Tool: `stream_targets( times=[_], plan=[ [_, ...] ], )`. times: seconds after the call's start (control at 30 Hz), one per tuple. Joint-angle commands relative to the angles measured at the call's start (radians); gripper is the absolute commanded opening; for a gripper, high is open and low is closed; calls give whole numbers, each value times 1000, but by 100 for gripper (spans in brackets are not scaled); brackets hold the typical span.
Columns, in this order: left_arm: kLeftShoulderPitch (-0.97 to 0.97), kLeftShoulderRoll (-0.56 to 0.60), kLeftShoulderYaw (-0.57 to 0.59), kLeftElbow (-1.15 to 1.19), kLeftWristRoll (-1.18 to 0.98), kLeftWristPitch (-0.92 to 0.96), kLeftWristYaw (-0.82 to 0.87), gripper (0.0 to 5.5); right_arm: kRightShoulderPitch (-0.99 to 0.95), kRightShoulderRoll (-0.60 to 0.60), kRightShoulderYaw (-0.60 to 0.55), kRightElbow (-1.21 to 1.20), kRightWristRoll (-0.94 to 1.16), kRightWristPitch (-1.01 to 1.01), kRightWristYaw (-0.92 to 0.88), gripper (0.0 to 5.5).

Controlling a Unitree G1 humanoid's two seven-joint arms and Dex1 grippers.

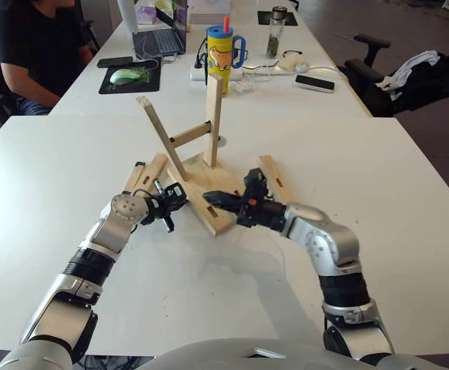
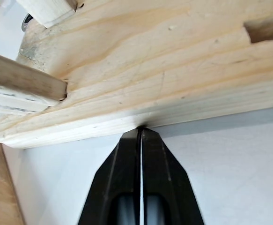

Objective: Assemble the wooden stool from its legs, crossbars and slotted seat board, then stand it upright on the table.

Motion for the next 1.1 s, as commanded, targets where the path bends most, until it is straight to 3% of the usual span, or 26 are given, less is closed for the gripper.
stream_targets(
  times=[0.03, 0.2, 0.37, 0.8, 1.1],
  plan=[
    [-24, 20, 26, 35, 0, -9, -18, 3, -81, -25, -73, 119, -130, -28, -263, 0],
    [-47, 19, 38, 75, 11, -27, -19, 3, -92, -83, 83, 428, -360, -194, -344, 0],
    [-82, -13, 37, 83, 13, -34, -8, 3, -33, -82, 213, 463, -421, -243, -280, 0],
    [-196, -172, -44, 481, 87, -230, 6, 3, 67, -103, 270, 284, -392, -160, -204, 0],
    [-110, -86, 12, 319, 53, -180, -41, 3, 66, -137, 225, 136, -379, -130, -230, 0]
  ],
)
